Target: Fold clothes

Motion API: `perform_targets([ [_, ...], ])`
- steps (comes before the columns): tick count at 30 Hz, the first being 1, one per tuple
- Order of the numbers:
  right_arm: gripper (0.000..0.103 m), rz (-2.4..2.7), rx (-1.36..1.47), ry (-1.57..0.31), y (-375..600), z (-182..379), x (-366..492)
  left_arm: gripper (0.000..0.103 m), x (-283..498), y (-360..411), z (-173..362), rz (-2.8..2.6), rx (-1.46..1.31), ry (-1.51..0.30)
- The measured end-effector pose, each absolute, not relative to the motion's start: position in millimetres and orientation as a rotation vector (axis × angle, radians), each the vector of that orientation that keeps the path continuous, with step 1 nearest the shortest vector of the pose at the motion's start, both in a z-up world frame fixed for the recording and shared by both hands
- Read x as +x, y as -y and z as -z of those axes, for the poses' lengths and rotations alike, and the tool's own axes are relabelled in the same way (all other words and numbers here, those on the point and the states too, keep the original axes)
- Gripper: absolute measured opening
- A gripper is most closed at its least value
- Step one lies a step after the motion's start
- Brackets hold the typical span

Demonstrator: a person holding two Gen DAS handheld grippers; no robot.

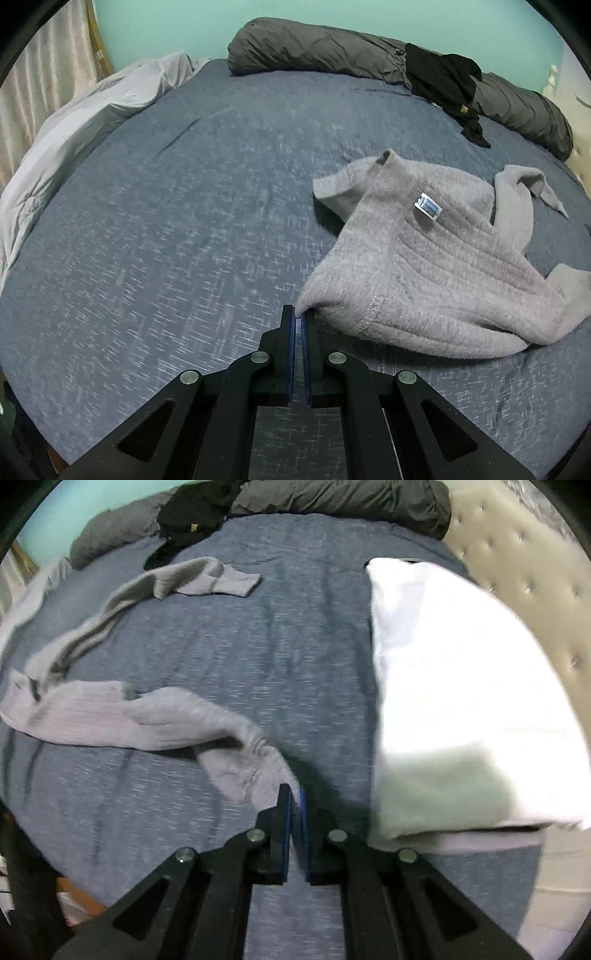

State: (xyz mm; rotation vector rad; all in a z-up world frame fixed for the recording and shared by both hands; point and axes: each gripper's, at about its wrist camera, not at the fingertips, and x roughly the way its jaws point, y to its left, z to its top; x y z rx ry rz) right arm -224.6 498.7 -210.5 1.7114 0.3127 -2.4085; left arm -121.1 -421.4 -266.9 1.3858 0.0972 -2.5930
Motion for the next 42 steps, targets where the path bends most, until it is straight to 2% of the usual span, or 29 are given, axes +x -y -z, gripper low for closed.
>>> perform_targets([
  [3, 0.005, 2.466, 1.701, -0.434, -492, 217, -225, 0.0, -115, 441, 259, 2.539, 1.336, -0.131],
  [7, 0.016, 2.545, 1.633, -0.56, -484, 219, -219, 0.0, -107, 451, 252, 2.545, 1.345, -0.113],
  [8, 0.022, 2.556, 1.606, -0.568, -484, 217, -218, 0.0, -104, 447, 251, 2.561, 1.355, -0.091],
  [10, 0.027, 2.578, 1.558, -0.546, -483, 213, -216, 0.0, -101, 436, 249, 2.605, 1.385, -0.073],
  [14, 0.028, 2.58, 1.474, -0.448, -468, 203, -209, 0.002, -102, 399, 248, 2.714, 1.455, -0.077],
  [17, 0.028, 2.534, 1.412, -0.47, -438, 200, -203, 0.016, -111, 368, 250, 2.773, 1.5, -0.04],
  [18, 0.028, 2.515, 1.397, -0.455, -428, 200, -202, 0.022, -115, 358, 251, 2.79, 1.513, -0.033],
  [21, 0.029, 2.449, 1.355, -0.387, -395, 202, -202, 0.028, -125, 328, 250, 2.835, 1.54, -0.008],
  [22, 0.033, 2.435, 1.346, -0.365, -385, 203, -202, 0.033, -131, 320, 250, 2.847, 1.544, 0.003],
  [23, 0.042, 2.423, 1.33, -0.333, -374, 205, -204, 0.035, -136, 312, 250, 2.858, 1.546, 0.007],
  [25, 0.049, 2.396, 1.289, -0.242, -348, 208, -209, 0.044, -146, 297, 249, 2.88, 1.552, 0.009],
  [29, 0.049, 2.352, 1.219, -0.048, -297, 216, -220, 0.044, -162, 279, 247, 2.885, 1.56, 0.027],
  [35, 0.049, 2.258, 1.162, 0.195, -223, 253, -227, 0.053, -196, 299, 236, 2.829, 1.509, -0.025],
  [40, 0.049, 2.222, 1.145, 0.246, -192, 288, -214, 0.054, -227, 344, 235, 2.714, 1.505, -0.109],
  [42, 0.049, 2.216, 1.151, 0.257, -186, 303, -209, 0.056, -237, 367, 240, 2.659, 1.524, -0.204],
])
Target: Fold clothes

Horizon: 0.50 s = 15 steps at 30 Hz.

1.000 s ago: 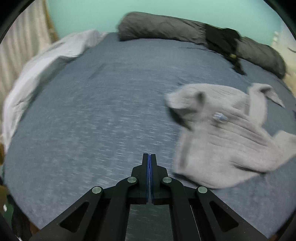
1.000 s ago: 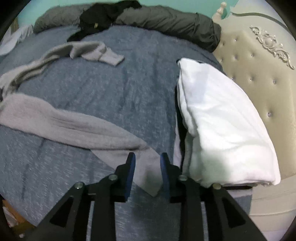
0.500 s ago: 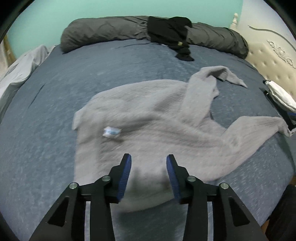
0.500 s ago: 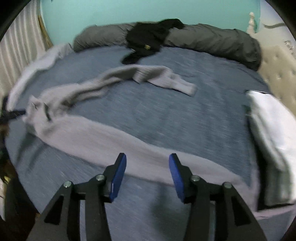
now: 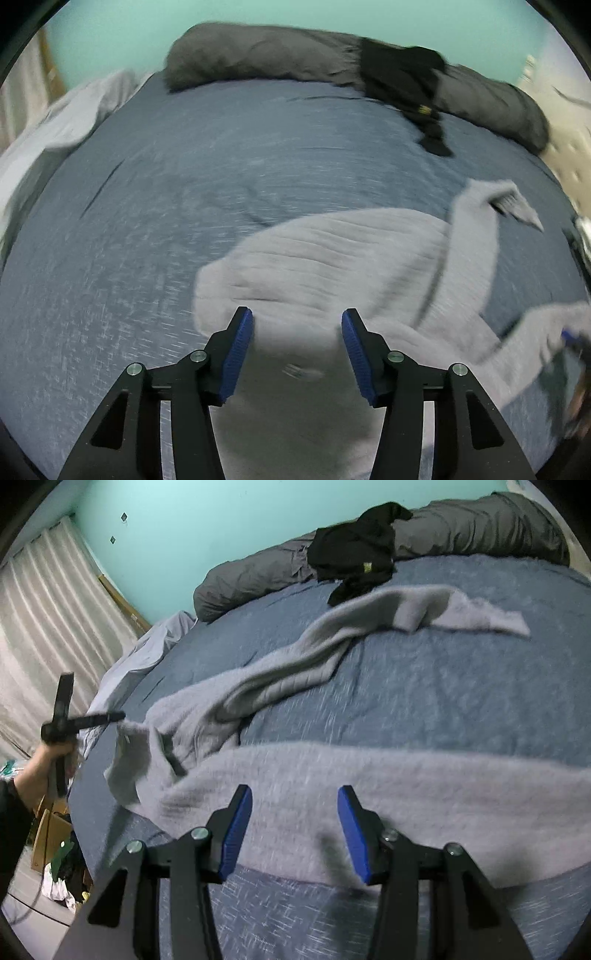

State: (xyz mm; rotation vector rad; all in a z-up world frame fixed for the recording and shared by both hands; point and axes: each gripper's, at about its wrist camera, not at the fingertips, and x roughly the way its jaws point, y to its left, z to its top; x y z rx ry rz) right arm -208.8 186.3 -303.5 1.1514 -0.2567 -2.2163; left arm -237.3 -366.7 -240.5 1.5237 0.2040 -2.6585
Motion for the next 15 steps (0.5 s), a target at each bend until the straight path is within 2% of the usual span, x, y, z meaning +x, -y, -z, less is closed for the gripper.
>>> perform_targets([
  [1, 0.049, 2.22, 1.16, 0.257, -185, 312, -207, 0.059, -242, 377, 245, 2.63, 1.538, -0.257],
  [5, 0.049, 2.25, 1.219, 0.224, -184, 335, -211, 0.061, -261, 403, 266, 2.537, 1.582, -0.379],
  [15, 0.049, 2.31, 1.187, 0.201, -186, 338, -214, 0.061, -282, 418, 309, 2.467, 1.653, -0.63],
])
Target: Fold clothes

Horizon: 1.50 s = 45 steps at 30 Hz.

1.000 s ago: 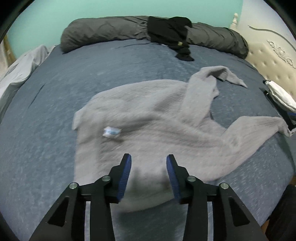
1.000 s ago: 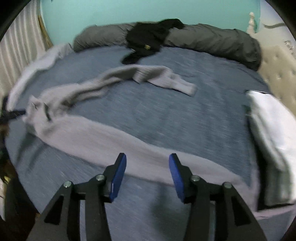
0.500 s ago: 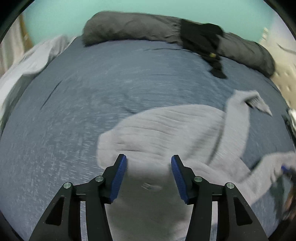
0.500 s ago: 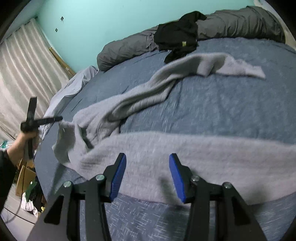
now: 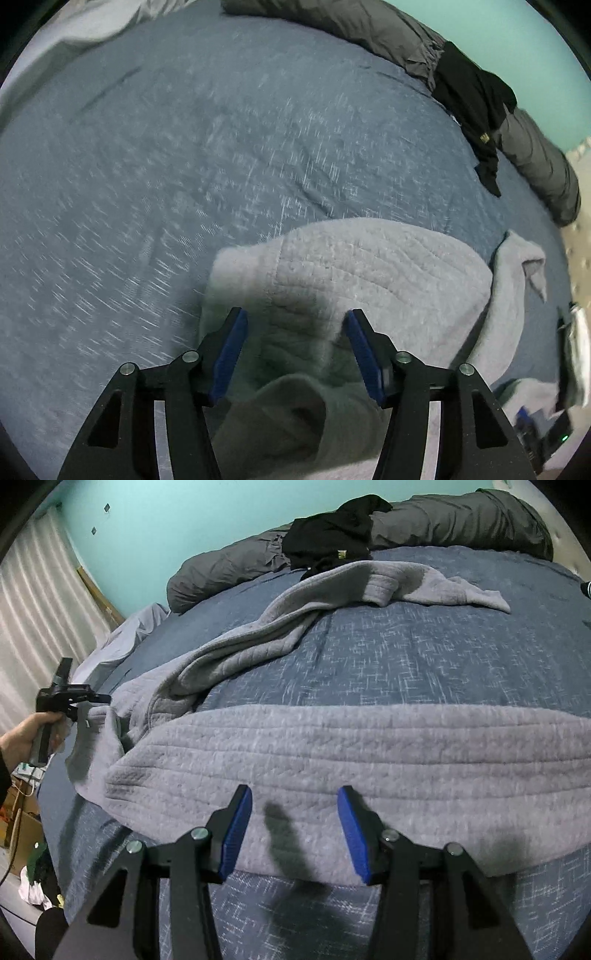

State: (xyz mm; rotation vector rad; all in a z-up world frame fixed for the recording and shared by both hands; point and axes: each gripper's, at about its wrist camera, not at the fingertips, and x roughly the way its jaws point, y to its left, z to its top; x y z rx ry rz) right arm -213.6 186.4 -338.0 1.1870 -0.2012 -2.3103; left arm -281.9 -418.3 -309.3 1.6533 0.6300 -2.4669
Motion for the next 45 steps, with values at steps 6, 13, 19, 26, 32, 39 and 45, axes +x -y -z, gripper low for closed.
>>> perform_targets([
  [6, 0.049, 2.297, 1.197, 0.233, -188, 344, -216, 0.061, -268, 412, 314, 2.467, 1.659, -0.637],
  [13, 0.049, 2.298, 1.193, 0.248, -189, 342, -213, 0.029, -251, 399, 311, 2.524, 1.688, -0.612],
  [19, 0.049, 2.296, 1.189, 0.257, -189, 342, -213, 0.003, -246, 378, 277, 2.634, 1.578, -0.361],
  [26, 0.049, 2.291, 1.187, 0.283, -191, 343, -214, 0.003, -256, 374, 234, 2.688, 1.429, -0.215],
  [32, 0.049, 2.295, 1.179, 0.307, -196, 342, -215, 0.003, -259, 394, 199, 2.666, 1.262, -0.198],
  [39, 0.049, 2.287, 1.178, 0.335, -198, 342, -217, 0.004, -257, 403, 270, 2.419, 1.671, -0.254],
  [45, 0.049, 2.284, 1.175, 0.336, -199, 340, -216, 0.019, -249, 406, 288, 2.391, 1.689, -0.276],
])
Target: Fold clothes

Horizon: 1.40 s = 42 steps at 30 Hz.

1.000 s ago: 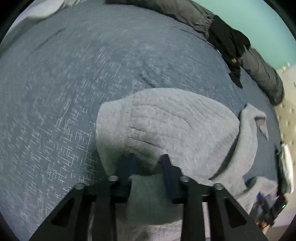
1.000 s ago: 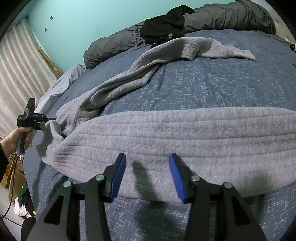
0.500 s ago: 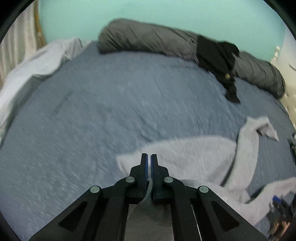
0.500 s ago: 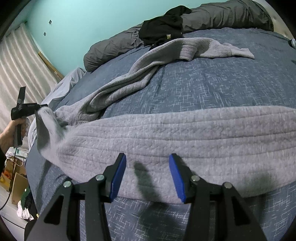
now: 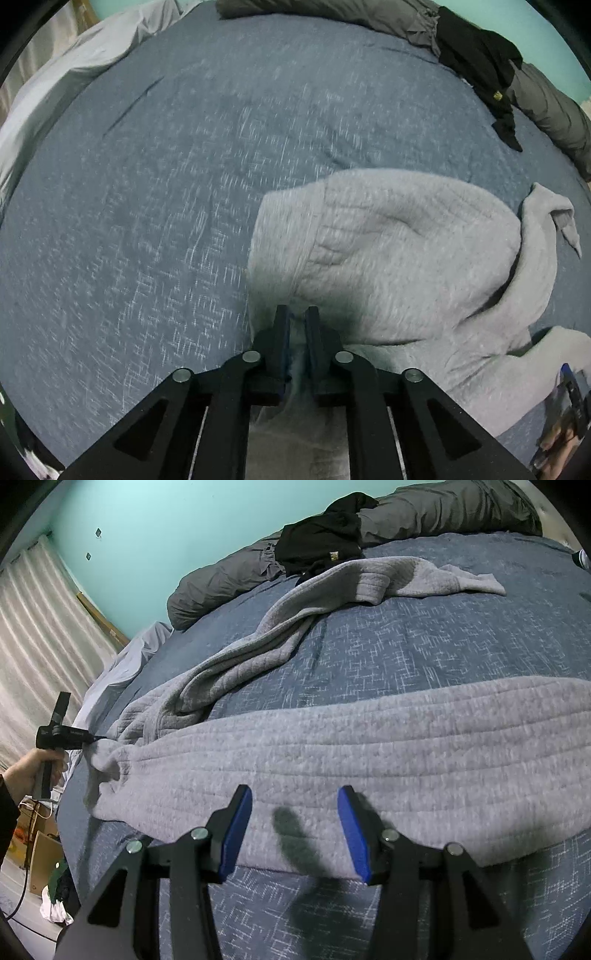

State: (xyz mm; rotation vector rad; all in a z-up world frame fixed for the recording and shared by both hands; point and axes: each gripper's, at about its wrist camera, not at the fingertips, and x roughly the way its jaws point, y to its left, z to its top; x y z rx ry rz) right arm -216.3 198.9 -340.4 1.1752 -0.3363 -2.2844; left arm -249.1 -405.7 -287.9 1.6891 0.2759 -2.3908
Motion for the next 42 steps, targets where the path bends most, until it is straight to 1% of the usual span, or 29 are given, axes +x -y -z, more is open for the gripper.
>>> perform_targets([
  [1, 0.049, 2.284, 1.177, 0.337, -199, 341, -216, 0.036, -250, 406, 284, 2.401, 1.668, -0.271],
  [2, 0.049, 2.284, 1.179, 0.339, -199, 341, -217, 0.045, -252, 405, 280, 2.413, 1.645, -0.268],
  [3, 0.049, 2.285, 1.179, 0.341, -199, 342, -217, 0.057, -255, 405, 275, 2.428, 1.619, -0.272],
  [8, 0.049, 2.284, 1.183, 0.335, -197, 343, -218, 0.058, -271, 387, 272, 2.475, 1.632, -0.254],
  [13, 0.049, 2.281, 1.188, 0.333, -197, 345, -218, 0.059, -297, 344, 299, 2.545, 1.772, -0.196],
  [17, 0.049, 2.278, 1.191, 0.345, -199, 346, -220, 0.059, -296, 305, 312, 2.596, 1.848, -0.045],
  [23, 0.049, 2.274, 1.192, 0.352, -199, 347, -221, 0.059, -299, 287, 312, 2.655, 1.837, -0.012],
  [25, 0.049, 2.275, 1.191, 0.354, -200, 347, -220, 0.059, -301, 281, 313, 2.653, 1.834, 0.067],
  [26, 0.049, 2.274, 1.192, 0.355, -200, 347, -220, 0.056, -302, 279, 314, 2.647, 1.835, 0.096],
  [27, 0.049, 2.274, 1.192, 0.356, -200, 347, -220, 0.038, -304, 278, 317, 2.642, 1.846, 0.102],
  [28, 0.049, 2.274, 1.193, 0.357, -200, 347, -220, 0.014, -306, 277, 321, 2.634, 1.857, 0.101],
  [29, 0.049, 2.273, 1.193, 0.357, -200, 348, -220, 0.01, -308, 276, 321, 2.633, 1.849, 0.107],
  [30, 0.049, 2.273, 1.193, 0.357, -200, 348, -220, 0.007, -309, 276, 321, 2.635, 1.834, 0.116],
  [31, 0.049, 2.273, 1.193, 0.358, -200, 348, -220, 0.007, -310, 276, 320, 2.637, 1.818, 0.125],
  [35, 0.049, 2.27, 1.193, 0.365, -201, 348, -221, 0.006, -315, 285, 289, 2.696, 1.664, 0.059],
  [42, 0.049, 2.267, 1.196, 0.358, -200, 351, -222, 0.006, -345, 307, 236, 2.716, 1.423, -0.047],
])
